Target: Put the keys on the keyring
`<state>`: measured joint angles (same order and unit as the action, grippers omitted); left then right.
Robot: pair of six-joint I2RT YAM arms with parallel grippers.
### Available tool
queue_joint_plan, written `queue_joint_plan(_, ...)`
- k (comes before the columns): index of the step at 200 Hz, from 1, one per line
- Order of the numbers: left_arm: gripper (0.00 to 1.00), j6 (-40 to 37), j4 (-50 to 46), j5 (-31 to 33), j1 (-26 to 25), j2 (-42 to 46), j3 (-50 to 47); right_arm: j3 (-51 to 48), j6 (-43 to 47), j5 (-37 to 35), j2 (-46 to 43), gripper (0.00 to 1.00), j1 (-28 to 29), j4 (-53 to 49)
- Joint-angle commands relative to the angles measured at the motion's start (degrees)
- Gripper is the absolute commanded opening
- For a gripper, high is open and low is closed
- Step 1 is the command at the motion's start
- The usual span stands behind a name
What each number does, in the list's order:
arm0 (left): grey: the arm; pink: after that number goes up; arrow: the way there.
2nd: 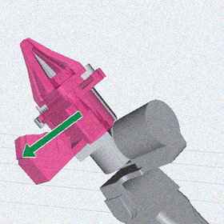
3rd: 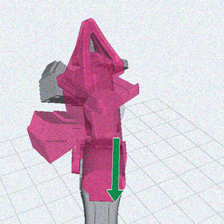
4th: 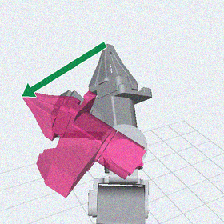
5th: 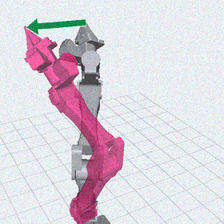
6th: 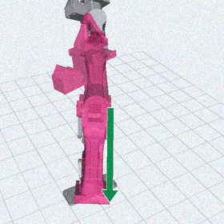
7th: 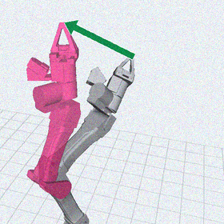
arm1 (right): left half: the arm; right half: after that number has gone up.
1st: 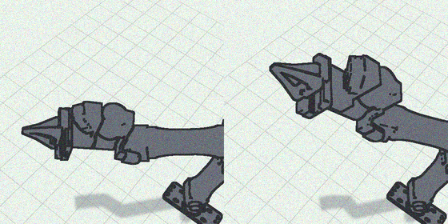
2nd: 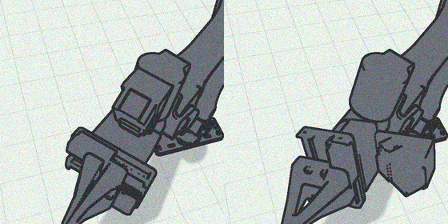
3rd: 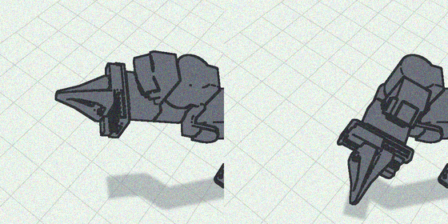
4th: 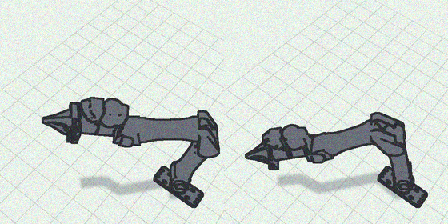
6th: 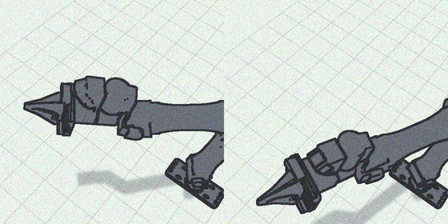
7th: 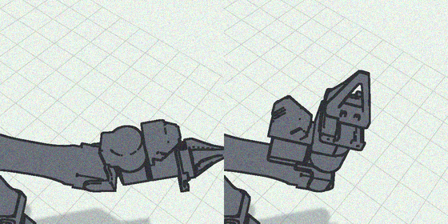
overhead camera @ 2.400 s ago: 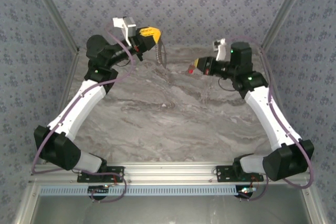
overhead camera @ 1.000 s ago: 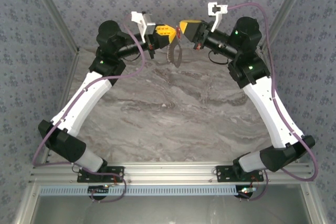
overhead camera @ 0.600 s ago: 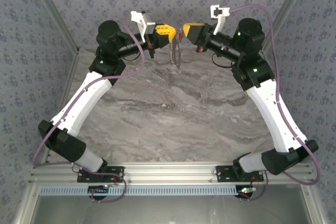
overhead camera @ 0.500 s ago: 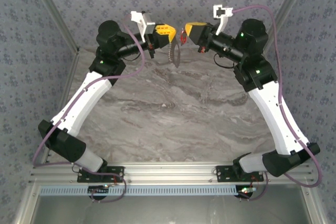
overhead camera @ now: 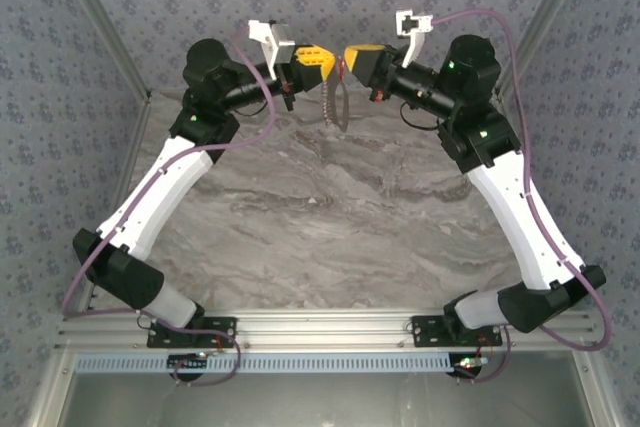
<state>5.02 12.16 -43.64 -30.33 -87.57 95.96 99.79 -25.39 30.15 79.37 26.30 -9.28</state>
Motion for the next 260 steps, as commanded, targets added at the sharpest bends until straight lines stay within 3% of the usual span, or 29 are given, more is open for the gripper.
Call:
queue_joint_plan(1, 0.00, 0.9, 3.3, 0.1, 0.3, 0.4, 1.8, 2.3, 1.0, -0.4, 0.5, 0.00, 0.9, 0.6)
queue_joint_plan(98, 0.00, 0.9, 4.3, -0.1, 0.0, 1.6, 0.3, 2.6, 1.1, -1.5, 1.6, 0.00, 2.1, 0.0)
queue_joint_plan(178, 0.00, 2.1, 6.5, 0.0, -0.1, 2.4, -0.5, -3.6, -2.9, -0.6, 0.4, 0.00, -2.7, 3.0)
queue_joint_plan(260, 0.00, 4.2, 9.7, 1.7, -0.3, 1.5, -1.4, -2.8, -7.3, 8.3, 2.8, 0.00, -2.7, 6.1)
